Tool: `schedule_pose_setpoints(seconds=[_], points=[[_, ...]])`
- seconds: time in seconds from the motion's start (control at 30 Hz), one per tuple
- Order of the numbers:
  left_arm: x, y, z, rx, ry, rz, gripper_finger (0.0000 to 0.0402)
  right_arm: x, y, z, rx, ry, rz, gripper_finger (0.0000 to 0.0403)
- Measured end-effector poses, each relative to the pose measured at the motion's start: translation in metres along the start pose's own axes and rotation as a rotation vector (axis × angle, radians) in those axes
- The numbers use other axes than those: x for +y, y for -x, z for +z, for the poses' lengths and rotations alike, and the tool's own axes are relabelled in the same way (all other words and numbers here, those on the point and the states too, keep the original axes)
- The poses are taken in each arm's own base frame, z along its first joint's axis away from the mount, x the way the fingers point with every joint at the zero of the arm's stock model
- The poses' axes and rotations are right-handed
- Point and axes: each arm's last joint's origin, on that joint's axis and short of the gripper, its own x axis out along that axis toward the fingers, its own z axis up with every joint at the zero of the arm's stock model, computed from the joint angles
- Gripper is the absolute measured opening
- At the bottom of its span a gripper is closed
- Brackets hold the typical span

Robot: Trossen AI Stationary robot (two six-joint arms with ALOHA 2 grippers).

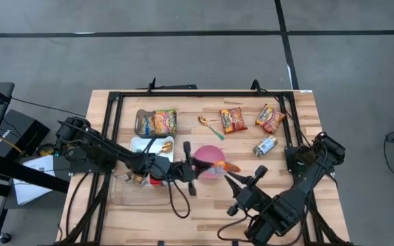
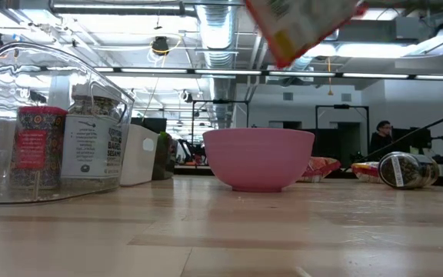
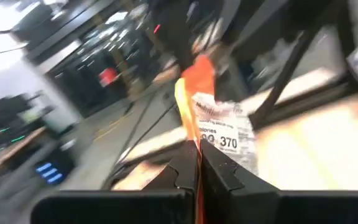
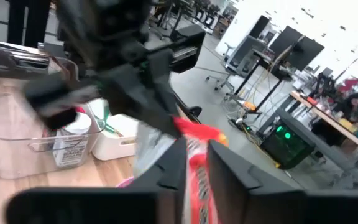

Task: Pick & Place Food Item
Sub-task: Put the orange noodle pack into the black transparent bin

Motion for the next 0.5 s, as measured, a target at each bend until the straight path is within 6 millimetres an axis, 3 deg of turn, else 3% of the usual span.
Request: schedule_pose_setpoints(seconds=[0.27, 0.4, 0.5], points=[[0.026, 0.019, 0.001, 0.202, -0.1, 0.138, 0.0, -0.005, 0.022, -0.004, -0.059, 0.01, 0.023, 0.0181], [0.054, 0.045, -0.013, 0.331, -0.174, 0.142, 0.0, -0.012, 0.033, -0.007, -0.065, -0.025, 0.044, 0.0222], [0.08, 0.072, -0.021, 0.389, -0.2, 0.151, 0.0, -0.015, 0.04, -0.009, -0.072, -0.044, 0.057, 0.0231]])
